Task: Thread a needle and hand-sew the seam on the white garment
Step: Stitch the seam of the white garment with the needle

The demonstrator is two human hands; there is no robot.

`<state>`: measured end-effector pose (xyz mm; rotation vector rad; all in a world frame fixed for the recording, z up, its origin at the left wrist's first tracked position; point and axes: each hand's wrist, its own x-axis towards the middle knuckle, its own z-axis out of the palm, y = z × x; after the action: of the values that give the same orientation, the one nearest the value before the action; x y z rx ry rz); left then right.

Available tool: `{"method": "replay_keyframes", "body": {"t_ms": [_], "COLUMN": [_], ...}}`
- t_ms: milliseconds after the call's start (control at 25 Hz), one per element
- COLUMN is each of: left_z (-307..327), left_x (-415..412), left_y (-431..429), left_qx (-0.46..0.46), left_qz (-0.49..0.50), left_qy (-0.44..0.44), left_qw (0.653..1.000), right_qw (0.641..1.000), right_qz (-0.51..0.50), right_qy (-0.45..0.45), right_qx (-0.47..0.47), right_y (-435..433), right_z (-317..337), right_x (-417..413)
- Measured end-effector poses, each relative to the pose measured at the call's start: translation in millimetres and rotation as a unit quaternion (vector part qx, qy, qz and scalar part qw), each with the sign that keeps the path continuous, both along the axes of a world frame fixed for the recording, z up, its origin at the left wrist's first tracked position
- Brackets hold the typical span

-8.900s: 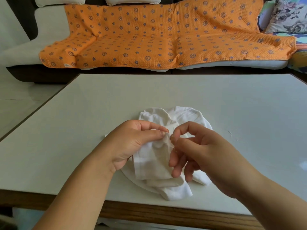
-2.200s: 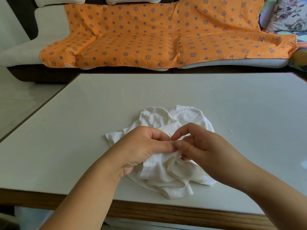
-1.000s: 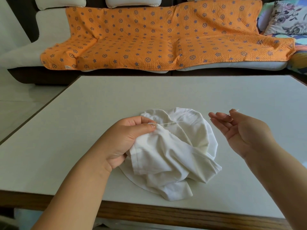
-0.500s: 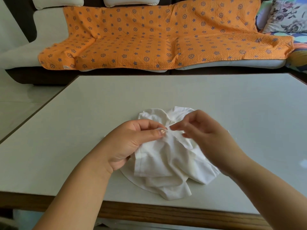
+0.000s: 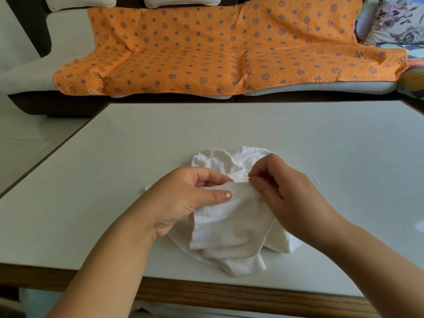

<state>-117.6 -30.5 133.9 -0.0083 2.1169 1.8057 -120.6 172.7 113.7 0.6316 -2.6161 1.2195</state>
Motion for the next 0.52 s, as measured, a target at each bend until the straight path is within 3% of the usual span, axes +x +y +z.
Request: {"method": "replay_keyframes", "body": {"t_ms": [200, 520], "left_z": [0.6, -8.8], "left_x": [1.7, -5.1], "left_y": [4.2, 2.3], "left_qx": [-0.042, -0.046], "left_qz": [-0.007, 0.042], "left_qy": [0.021, 0.068], "left_qw": [0.999, 0.996], "right_qw": [0.999, 1.0], "right_qz": [-0.001, 0.002], "right_qy": [0.036, 0.013], "right_qx": [0.005, -0.025], "right_y": [3.5, 2.8], "right_z": [-4.1, -0.9], "right_x": [-3.8, -2.9]}}
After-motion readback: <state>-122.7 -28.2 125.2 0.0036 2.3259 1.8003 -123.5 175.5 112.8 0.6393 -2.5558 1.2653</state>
